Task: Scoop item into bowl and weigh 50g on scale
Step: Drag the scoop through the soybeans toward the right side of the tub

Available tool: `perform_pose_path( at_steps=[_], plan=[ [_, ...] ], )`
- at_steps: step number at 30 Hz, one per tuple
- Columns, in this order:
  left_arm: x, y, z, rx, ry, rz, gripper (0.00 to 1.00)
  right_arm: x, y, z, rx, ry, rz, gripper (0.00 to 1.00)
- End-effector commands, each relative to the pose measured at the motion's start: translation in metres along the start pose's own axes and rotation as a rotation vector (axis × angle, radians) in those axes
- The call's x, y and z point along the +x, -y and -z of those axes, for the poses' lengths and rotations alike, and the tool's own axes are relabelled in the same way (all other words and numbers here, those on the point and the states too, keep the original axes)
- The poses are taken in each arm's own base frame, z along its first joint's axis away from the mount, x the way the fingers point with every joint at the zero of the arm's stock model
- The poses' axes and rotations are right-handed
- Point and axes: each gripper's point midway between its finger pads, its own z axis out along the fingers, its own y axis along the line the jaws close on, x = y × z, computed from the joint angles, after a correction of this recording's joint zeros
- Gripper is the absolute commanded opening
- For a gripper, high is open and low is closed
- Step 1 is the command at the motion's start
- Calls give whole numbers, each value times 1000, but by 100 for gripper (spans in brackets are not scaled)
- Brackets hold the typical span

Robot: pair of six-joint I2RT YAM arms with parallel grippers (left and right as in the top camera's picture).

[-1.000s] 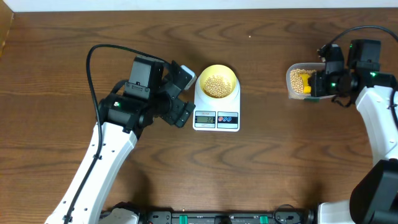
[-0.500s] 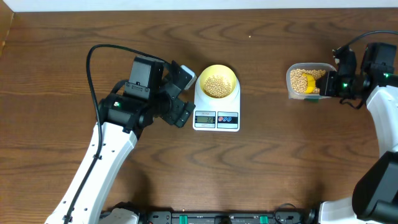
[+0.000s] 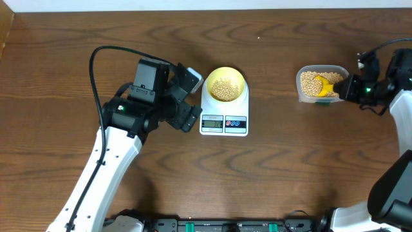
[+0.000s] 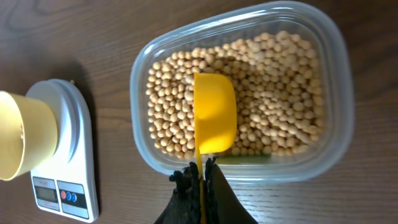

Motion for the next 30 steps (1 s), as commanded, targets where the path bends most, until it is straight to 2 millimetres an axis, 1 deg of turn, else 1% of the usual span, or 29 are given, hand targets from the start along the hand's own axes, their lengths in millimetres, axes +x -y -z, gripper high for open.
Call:
perform_pose_path(
  at_steps=[1, 5, 10, 17, 30],
  plan=[
    [4, 4, -1, 18, -4, -14, 89, 2, 9, 2, -7, 1, -81, 1],
    [4, 4, -1, 18, -4, -14, 89, 0, 14, 6, -15, 12, -99, 1],
    [4, 4, -1, 18, -4, -14, 89, -5, 9, 13, -106, 41, -122, 1],
    [4, 4, -1, 18, -5, -14, 89, -11, 14, 26, -176, 82, -160, 1],
    [4, 4, -1, 18, -5, -14, 89, -20, 11, 46, -318, 143, -196, 1]
  ],
)
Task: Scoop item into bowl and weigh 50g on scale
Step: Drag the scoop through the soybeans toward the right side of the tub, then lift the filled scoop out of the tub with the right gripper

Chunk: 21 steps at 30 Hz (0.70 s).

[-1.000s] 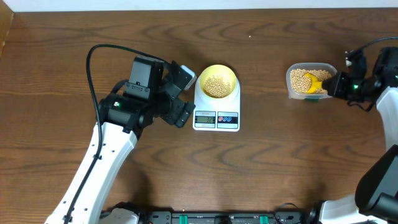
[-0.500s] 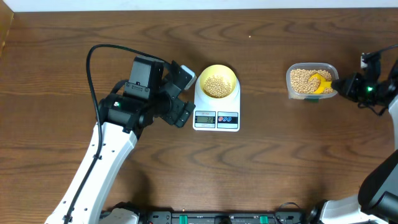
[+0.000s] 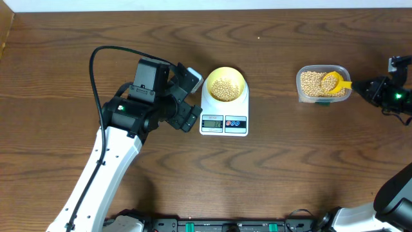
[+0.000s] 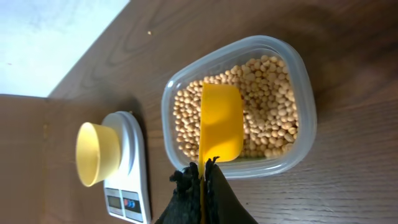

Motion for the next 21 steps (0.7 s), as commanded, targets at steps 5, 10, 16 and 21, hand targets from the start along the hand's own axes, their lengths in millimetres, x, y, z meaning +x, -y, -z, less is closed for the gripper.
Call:
perform_pose_path(
  at_steps=[5, 10, 16, 21],
  plan=[
    [4, 4, -1, 18, -4, -14, 89, -3, -14, 8, -136, 18, -38, 1],
    [4, 4, -1, 18, -4, -14, 89, -3, -19, 10, -172, 22, -39, 1],
    [4, 4, -1, 18, -5, -14, 89, -4, -30, 12, -236, 25, -36, 1],
    [4, 4, -1, 18, -5, -14, 89, -5, -38, 14, -284, 28, -31, 1]
  ],
)
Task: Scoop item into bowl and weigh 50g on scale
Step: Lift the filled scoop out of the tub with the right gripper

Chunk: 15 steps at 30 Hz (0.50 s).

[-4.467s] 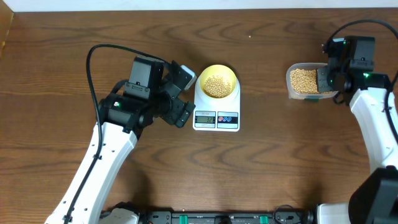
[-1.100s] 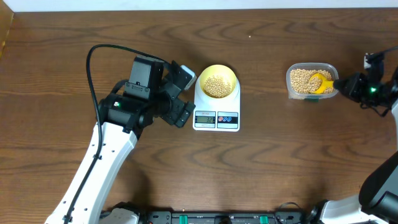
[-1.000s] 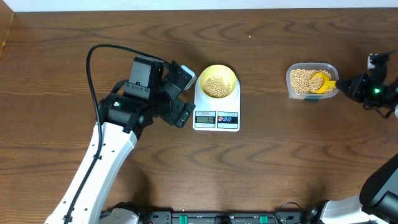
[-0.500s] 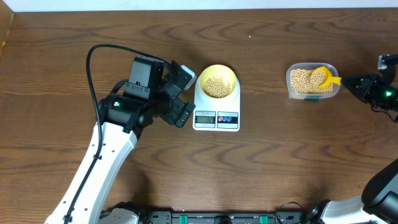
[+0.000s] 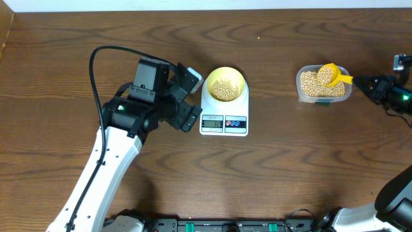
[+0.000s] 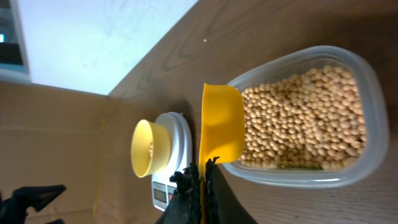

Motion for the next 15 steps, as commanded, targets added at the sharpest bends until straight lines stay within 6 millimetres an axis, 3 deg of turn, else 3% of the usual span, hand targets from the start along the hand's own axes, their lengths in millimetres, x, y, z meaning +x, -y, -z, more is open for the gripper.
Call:
perform_pose_path(
  at_steps=[1, 15],
  plan=[
    [4, 4, -1, 17, -5, -14, 89, 0, -12, 1, -91, 1, -17, 1],
    [4, 4, -1, 17, -4, -14, 89, 1, -26, 0, -168, -3, -14, 1]
  ],
)
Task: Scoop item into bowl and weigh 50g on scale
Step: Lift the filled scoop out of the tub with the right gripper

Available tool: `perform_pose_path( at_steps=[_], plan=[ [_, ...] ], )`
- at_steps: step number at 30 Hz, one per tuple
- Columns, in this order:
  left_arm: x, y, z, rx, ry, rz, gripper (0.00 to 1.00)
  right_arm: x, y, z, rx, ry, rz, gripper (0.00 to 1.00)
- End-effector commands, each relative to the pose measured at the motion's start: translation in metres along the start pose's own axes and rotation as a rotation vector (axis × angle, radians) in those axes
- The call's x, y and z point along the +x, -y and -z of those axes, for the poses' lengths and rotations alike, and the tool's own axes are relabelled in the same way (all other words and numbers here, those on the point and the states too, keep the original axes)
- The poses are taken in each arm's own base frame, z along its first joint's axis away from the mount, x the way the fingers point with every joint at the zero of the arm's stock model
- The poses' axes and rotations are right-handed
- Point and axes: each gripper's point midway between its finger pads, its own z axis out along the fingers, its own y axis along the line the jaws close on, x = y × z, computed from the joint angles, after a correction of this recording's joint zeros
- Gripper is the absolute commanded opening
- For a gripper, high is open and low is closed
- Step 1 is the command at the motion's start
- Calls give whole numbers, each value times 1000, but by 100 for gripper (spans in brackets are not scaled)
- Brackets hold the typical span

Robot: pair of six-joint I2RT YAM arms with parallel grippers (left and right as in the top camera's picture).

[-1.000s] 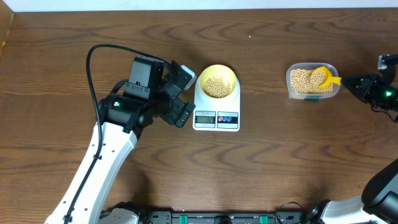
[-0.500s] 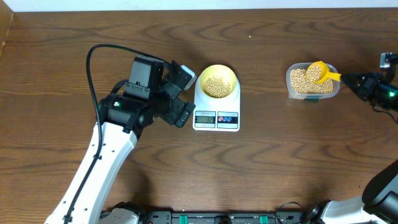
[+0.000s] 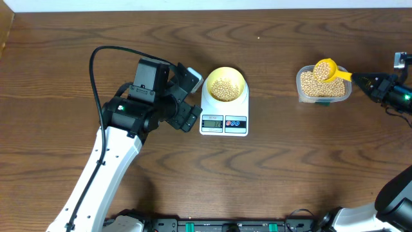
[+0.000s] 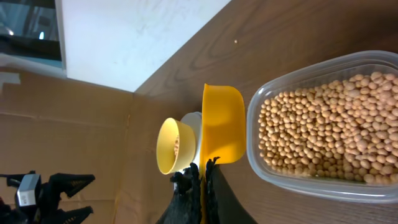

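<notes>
My right gripper (image 3: 365, 80) (image 4: 201, 169) is shut on the handle of a yellow scoop (image 3: 325, 69) (image 4: 221, 132). The scoop, filled with soybeans, is raised over the clear tub of soybeans (image 3: 323, 86) (image 4: 323, 134) at the table's right. A yellow bowl (image 3: 224, 84) (image 4: 175, 146) partly filled with soybeans stands on the white digital scale (image 3: 224, 111) at mid-table. My left gripper (image 3: 187, 96) hovers just left of the scale; its jaws are not clear from above.
The left arm and its black cable (image 3: 103, 58) take up the table's left half. The white wall edge (image 3: 206, 5) runs along the far side. Brown cardboard (image 4: 74, 143) fills the left of the right wrist view.
The loaded scoop has risen a little and shifted slightly left over the tub. The left arm, the scale and the bowl have not moved.
The scoop first lay down among the beans in the tub, held by my right gripper. Then it was drawn back with beans in it. Later it was lifted level above the tub, and now it stands slightly higher, still full.
</notes>
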Motion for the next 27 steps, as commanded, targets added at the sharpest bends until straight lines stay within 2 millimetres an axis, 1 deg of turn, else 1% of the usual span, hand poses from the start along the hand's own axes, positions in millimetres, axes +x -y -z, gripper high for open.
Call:
perform_pose_path(
  at_steps=[1, 10, 15, 27],
  plan=[
    [4, 4, -1, 18, -4, -14, 89, 2, -7, -2, -55, -7, -24, 1],
    [4, 4, -1, 18, -5, -14, 89, 7, -16, -16, -73, -42, -22, 1],
    [4, 4, -1, 18, -4, -14, 89, 11, -25, -29, -91, -70, 1, 1],
    [4, 4, -1, 18, -4, -14, 89, 31, -48, -59, -138, -161, 48, 1]
  ],
)
